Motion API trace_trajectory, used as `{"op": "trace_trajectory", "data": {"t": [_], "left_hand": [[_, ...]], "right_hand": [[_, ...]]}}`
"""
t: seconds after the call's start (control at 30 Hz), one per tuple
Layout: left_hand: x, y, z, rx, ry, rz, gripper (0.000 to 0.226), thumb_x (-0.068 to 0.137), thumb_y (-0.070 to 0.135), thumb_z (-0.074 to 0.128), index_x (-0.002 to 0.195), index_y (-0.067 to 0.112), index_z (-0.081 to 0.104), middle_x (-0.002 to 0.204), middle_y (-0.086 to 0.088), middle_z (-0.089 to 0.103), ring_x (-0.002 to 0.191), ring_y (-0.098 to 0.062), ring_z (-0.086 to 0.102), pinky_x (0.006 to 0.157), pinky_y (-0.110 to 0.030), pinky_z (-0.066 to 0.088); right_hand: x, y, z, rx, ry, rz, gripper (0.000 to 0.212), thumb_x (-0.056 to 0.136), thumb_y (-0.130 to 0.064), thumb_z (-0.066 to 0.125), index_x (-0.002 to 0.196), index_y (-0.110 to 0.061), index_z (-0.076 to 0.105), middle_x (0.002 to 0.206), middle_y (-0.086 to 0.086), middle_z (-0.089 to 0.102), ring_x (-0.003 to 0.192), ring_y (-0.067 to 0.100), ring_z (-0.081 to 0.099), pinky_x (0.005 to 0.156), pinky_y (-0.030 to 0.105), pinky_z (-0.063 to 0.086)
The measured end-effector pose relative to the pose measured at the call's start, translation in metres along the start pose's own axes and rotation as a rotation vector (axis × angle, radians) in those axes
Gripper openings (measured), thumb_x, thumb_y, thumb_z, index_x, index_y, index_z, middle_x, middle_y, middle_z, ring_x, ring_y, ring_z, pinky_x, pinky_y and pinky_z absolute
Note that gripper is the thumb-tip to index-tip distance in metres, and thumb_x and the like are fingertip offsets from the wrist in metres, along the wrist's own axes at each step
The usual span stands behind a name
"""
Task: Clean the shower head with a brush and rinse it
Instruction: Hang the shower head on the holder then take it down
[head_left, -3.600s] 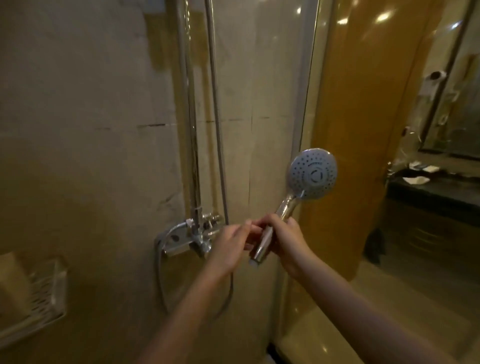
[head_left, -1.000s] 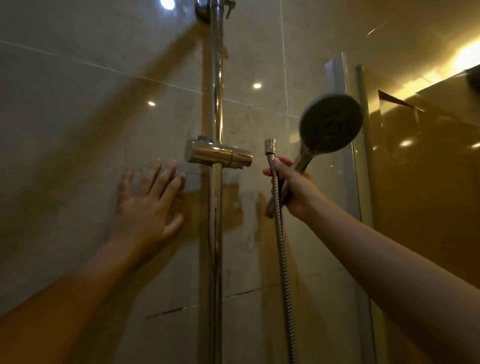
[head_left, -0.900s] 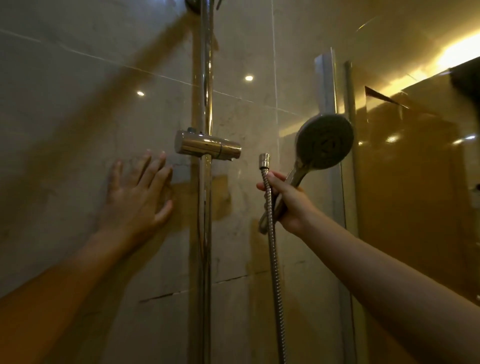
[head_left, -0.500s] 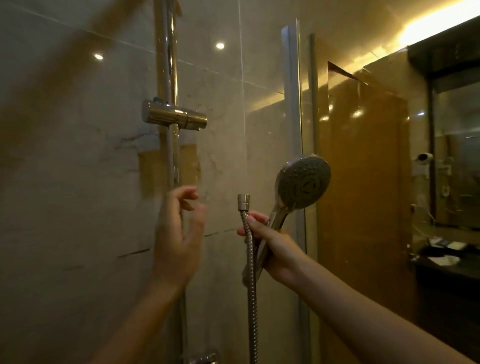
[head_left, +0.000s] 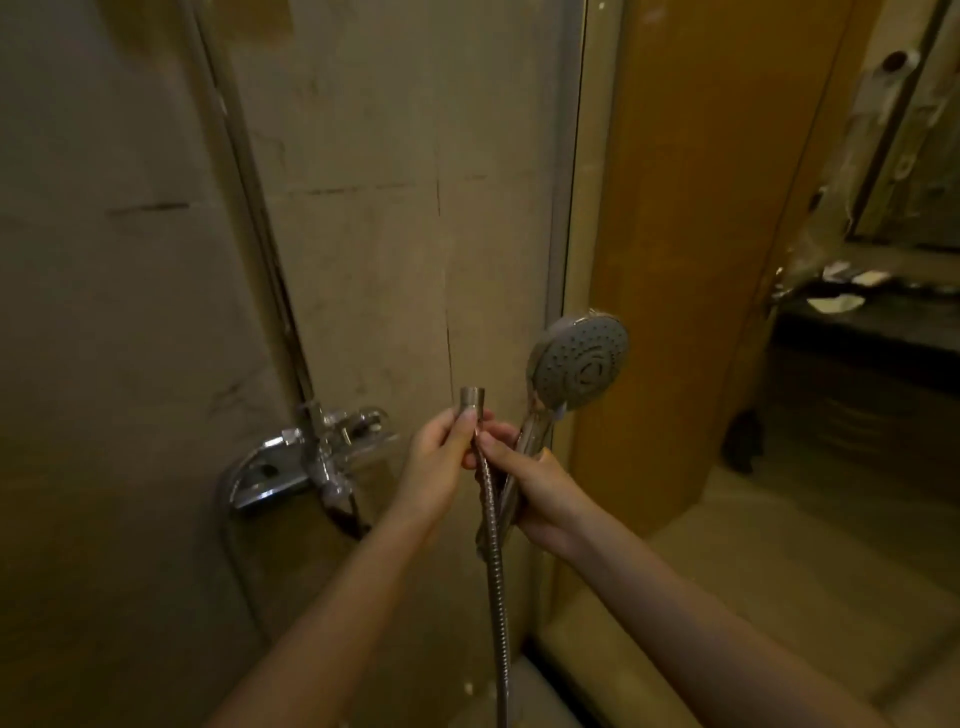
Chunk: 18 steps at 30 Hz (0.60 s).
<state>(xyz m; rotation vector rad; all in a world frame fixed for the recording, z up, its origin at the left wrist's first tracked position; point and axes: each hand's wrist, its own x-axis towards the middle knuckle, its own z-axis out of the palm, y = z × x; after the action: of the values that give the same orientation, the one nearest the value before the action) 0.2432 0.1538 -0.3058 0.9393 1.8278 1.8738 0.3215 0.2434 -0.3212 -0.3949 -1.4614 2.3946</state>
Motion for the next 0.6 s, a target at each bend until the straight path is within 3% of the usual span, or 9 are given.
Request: {"op": "trace_trajectory", "data": {"t": [0.07,0.13,0.27,0.37,0.5,0.6], "left_hand": [[-0.017,-0.025,0.010,-0.021,0.034,-0.066,0.031,0.099,0.021,0.036,0.110,0.003,0.059,0.098,-0.016,0.071,0.094,-0.025,0.065,0.086,-0.042,0.048],[-0.034,-0.046,0.018,-0.117,0.097,-0.118,0.032,0.100,0.022,0.033,0.107,0.005,0.059,0.094,-0.016,0.070,0.088,-0.023,0.065,0.076,-0.032,0.050],[-0.057,-0.083,0.006,-0.332,0.334,-0.224,0.029,0.100,0.023,0.033,0.087,0.013,0.057,0.069,0.004,0.061,0.060,-0.007,0.057,0.057,-0.017,0.046],[-0.072,-0.104,-0.015,-0.257,0.246,-0.340,0.029,0.099,0.026,0.033,0.086,0.015,0.056,0.051,0.007,0.045,0.040,-0.002,0.035,0.045,-0.019,0.026],[-0.084,-0.119,-0.044,0.038,0.050,-0.526,0.024,0.099,0.027,0.038,0.102,0.016,0.059,0.060,0.006,0.045,0.042,-0.002,0.034,0.045,-0.017,0.026],[-0.082,-0.121,-0.062,0.188,0.046,-0.590,0.023,0.099,0.029,0.038,0.101,0.015,0.056,0.064,0.002,0.047,0.041,-0.003,0.033,0.043,-0.016,0.026]], "right_hand": [[-0.006,0.027,-0.018,-0.002,-0.017,0.045,0.039,0.081,-0.019,0.068,0.116,-0.004,0.064,0.086,0.003,0.071,0.084,0.012,0.068,0.078,0.026,0.051],[-0.010,0.054,-0.035,-0.015,0.006,0.099,0.032,0.081,-0.019,0.068,0.110,-0.007,0.067,0.086,0.003,0.071,0.075,0.010,0.065,0.067,0.022,0.050],[-0.011,0.101,-0.071,-0.017,0.080,0.227,0.024,0.088,-0.012,0.065,0.111,-0.011,0.065,0.092,0.005,0.074,0.061,0.008,0.058,0.047,0.018,0.042],[-0.011,0.128,-0.092,0.047,0.149,0.318,0.024,0.089,-0.007,0.062,0.113,-0.009,0.062,0.084,0.006,0.073,0.056,0.008,0.057,0.040,0.017,0.041],[-0.009,0.155,-0.109,0.008,0.198,0.437,0.027,0.089,-0.005,0.063,0.116,-0.006,0.061,0.074,0.005,0.073,0.047,0.007,0.057,0.037,0.017,0.040],[-0.008,0.163,-0.117,-0.123,0.189,0.494,0.025,0.088,-0.004,0.064,0.113,-0.006,0.062,0.067,0.002,0.072,0.042,0.004,0.054,0.036,0.016,0.037]]}}
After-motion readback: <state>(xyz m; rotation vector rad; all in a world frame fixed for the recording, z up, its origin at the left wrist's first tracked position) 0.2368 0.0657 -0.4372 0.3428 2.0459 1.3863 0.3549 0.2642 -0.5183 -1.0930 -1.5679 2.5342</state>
